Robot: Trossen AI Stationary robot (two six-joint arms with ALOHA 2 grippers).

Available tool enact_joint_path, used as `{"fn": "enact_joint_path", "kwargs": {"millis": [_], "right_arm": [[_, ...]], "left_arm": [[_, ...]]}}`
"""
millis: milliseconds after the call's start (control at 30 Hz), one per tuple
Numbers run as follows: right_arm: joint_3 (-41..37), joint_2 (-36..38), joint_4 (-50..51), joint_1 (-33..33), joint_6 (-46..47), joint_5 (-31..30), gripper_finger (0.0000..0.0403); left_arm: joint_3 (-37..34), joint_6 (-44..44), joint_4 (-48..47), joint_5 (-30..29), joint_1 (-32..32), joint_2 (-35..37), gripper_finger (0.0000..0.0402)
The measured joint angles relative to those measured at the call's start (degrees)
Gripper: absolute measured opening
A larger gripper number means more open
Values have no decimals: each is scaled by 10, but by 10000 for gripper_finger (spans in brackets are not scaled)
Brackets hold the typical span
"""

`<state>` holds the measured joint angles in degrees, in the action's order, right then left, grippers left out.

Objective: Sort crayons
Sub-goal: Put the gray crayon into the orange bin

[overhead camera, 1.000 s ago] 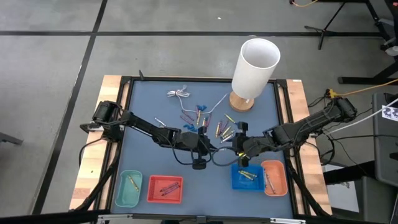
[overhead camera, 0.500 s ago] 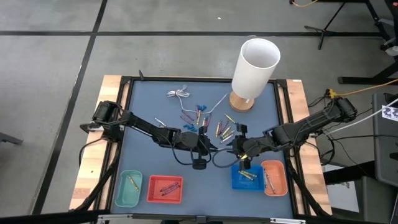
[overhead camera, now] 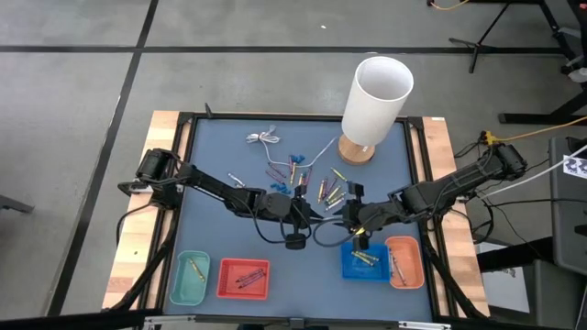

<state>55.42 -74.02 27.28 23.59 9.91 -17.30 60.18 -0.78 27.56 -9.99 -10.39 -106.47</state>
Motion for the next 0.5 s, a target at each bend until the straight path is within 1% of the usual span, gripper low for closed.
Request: {"fn": "enact_joint_path", "kwargs": {"millis": [100,500], "right_arm": [[0,0,-14,0,0,0,120],[0,0,-13,0,0,0,120]], "left_arm": [[0,0,0,0,0,0,10],[0,0,1,0,0,0,10]]}}
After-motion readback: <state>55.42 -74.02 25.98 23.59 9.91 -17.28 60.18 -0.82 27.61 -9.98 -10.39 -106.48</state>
